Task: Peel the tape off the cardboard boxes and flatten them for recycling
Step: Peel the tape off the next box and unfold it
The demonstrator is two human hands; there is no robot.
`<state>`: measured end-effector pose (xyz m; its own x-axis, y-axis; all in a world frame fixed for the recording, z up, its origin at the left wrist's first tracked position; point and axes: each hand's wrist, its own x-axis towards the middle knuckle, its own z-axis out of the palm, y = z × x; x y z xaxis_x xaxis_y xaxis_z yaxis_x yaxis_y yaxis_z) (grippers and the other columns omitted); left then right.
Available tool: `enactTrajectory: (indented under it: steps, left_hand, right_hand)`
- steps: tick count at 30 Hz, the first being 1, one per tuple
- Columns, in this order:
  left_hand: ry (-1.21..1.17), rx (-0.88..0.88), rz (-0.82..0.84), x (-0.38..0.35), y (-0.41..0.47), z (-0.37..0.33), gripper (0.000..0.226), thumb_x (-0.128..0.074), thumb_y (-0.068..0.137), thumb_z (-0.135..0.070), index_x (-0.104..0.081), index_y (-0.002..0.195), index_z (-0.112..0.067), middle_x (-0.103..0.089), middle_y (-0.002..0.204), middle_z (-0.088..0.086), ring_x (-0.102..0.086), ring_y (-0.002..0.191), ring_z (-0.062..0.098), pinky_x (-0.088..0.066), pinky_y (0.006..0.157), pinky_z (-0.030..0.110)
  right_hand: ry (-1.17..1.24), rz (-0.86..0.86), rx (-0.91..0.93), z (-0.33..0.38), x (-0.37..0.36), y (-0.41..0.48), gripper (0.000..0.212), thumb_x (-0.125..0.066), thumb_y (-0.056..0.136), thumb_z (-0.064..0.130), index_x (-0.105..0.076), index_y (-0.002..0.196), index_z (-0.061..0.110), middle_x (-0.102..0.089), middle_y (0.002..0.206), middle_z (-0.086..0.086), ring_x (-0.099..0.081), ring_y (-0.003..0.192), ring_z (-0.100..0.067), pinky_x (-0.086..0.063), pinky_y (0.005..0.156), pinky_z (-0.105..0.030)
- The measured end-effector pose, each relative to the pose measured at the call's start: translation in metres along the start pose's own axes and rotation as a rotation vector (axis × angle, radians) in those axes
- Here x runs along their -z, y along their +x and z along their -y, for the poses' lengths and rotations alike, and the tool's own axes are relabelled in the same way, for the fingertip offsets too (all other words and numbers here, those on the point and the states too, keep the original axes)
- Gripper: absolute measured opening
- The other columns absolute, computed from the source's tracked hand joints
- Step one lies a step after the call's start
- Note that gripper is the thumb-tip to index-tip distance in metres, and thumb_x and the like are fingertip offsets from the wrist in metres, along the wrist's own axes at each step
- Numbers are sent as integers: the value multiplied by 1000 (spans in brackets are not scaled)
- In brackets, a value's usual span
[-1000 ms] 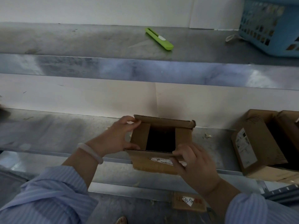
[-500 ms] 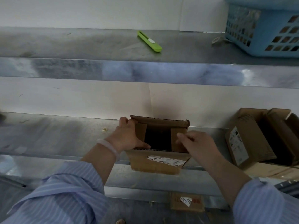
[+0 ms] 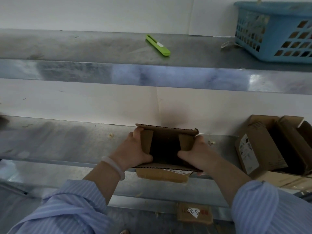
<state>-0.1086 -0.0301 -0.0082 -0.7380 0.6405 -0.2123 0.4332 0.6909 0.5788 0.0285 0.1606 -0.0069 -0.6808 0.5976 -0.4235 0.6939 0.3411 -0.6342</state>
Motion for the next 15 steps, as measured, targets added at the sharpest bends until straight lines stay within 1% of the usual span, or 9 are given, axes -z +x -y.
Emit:
enactTrajectory:
  steps: [3, 5, 7, 8, 9, 11, 12, 13, 15]
  left_hand:
    - [-333, -30, 48, 5, -14, 6, 80, -62, 73, -26, -18, 139, -42, -48, 125, -1, -59, 101, 17, -54, 84, 35]
    - [-569, -83, 41, 11, -26, 9, 68, -52, 84, -7, -26, 131, -48, -53, 126, -3, -61, 102, 14, -55, 87, 33]
    - [-658, -175, -35, 18, -38, 11, 73, -45, 82, 0, -32, 124, -58, -58, 122, -11, -62, 99, 6, -53, 77, 19]
    - [-635, -229, -70, 22, -44, 11, 77, -44, 77, -4, -32, 124, -63, -58, 119, -18, -61, 99, 1, -50, 74, 13]
    - [-586, -280, -89, 26, -49, 11, 81, -41, 73, -7, -29, 126, -67, -54, 121, -27, -56, 104, -6, -47, 76, 8]
    - [-480, -368, -102, 31, -56, 9, 87, -38, 72, -7, -23, 136, -63, -39, 133, -40, -39, 121, -16, -37, 91, 1]
    - [-431, -402, -97, 31, -59, 9, 88, -38, 74, -3, -21, 141, -57, -33, 137, -41, -32, 127, -16, -31, 98, 2]
    - [-376, -435, -84, 28, -60, 9, 89, -39, 76, 2, -20, 145, -50, -30, 141, -41, -28, 131, -14, -27, 104, 4]
    - [-256, -488, -54, 19, -65, 15, 89, -38, 77, 8, -18, 149, -40, -26, 148, -33, -25, 138, -6, -22, 112, 13]
  right_hand:
    - [209, 69, 31, -3, 21, -9, 34, -56, 75, 33, -47, 107, 25, -60, 97, -2, -66, 79, -24, -59, 50, -37]
    - [241, 50, 97, -10, 36, -15, 39, -52, 74, 28, -50, 113, 28, -63, 100, -3, -67, 85, -23, -60, 66, -42]
    - [278, 10, 160, -16, 47, -20, 48, -51, 74, 26, -48, 121, 32, -64, 103, -2, -64, 92, -23, -56, 78, -41]
    - [327, -2, 195, -19, 50, -23, 48, -51, 78, 20, -47, 124, 35, -64, 103, -1, -63, 93, -22, -53, 77, -38]
    - [371, -1, 228, -21, 52, -25, 50, -51, 82, 12, -47, 123, 40, -64, 103, 0, -62, 93, -21, -51, 75, -36]
    - [492, 54, 255, -26, 55, -32, 58, -51, 86, -1, -46, 116, 48, -62, 107, -1, -61, 97, -22, -52, 79, -39]
    - [614, 113, 243, -30, 55, -33, 61, -53, 85, -5, -46, 119, 46, -61, 112, -4, -61, 102, -26, -52, 87, -44]
    - [756, 197, 221, -35, 55, -34, 60, -57, 84, -4, -47, 125, 39, -61, 118, -8, -61, 107, -30, -51, 93, -48]
    - [957, 365, 160, -44, 53, -37, 48, -56, 86, 22, -50, 133, 29, -62, 126, -10, -60, 115, -31, -51, 94, -51]
